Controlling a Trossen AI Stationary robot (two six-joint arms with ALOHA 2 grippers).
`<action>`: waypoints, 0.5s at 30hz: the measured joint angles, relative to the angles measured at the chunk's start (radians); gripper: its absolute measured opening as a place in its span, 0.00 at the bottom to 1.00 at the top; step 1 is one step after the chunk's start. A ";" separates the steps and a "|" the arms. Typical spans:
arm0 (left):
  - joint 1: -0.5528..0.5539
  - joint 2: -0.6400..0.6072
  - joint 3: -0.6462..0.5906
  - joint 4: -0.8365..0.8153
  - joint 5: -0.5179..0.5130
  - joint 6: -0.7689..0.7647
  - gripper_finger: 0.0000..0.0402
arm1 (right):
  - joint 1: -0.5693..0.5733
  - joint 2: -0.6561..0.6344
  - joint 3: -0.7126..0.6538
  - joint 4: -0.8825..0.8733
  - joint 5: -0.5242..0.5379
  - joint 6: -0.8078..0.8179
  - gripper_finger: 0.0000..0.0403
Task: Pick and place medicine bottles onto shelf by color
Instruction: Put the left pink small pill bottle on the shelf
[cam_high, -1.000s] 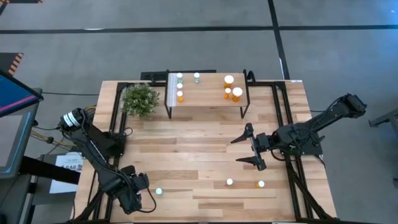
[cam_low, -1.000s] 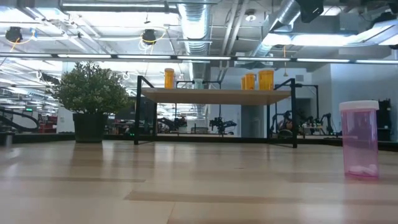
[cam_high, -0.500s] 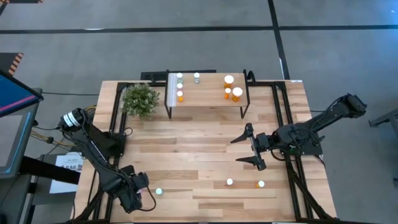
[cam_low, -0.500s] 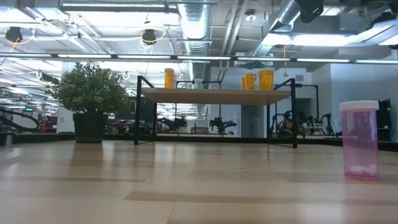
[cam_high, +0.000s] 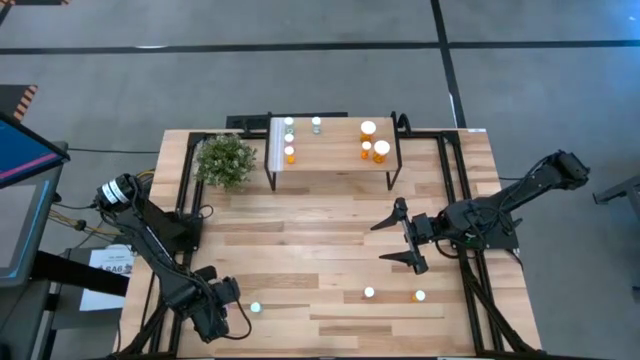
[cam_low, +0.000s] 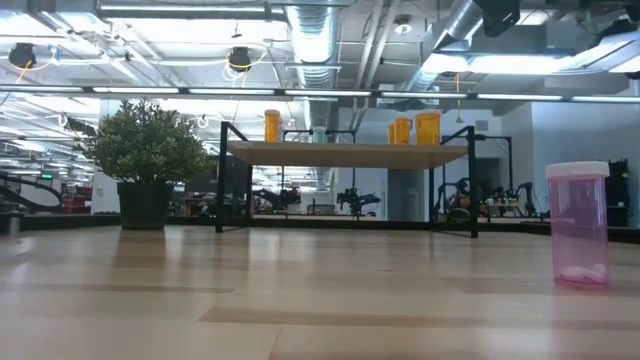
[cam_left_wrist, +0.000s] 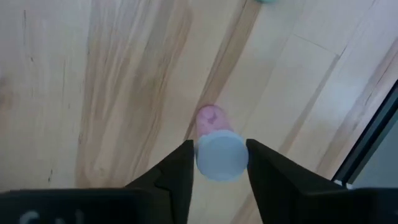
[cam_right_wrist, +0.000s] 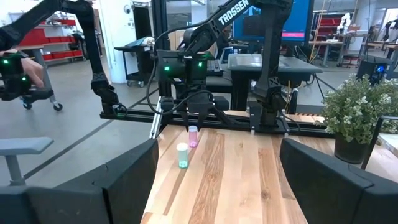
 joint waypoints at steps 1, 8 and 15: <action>0.002 0.000 0.000 0.000 0.002 0.000 0.30 | 0.000 0.000 0.000 0.000 0.000 0.000 0.89; 0.046 0.000 0.021 -0.008 0.040 0.045 0.21 | 0.000 0.000 0.000 0.000 0.000 0.000 0.89; 0.101 0.000 0.080 -0.099 0.051 0.139 0.24 | 0.000 0.000 0.000 0.000 0.000 0.001 0.89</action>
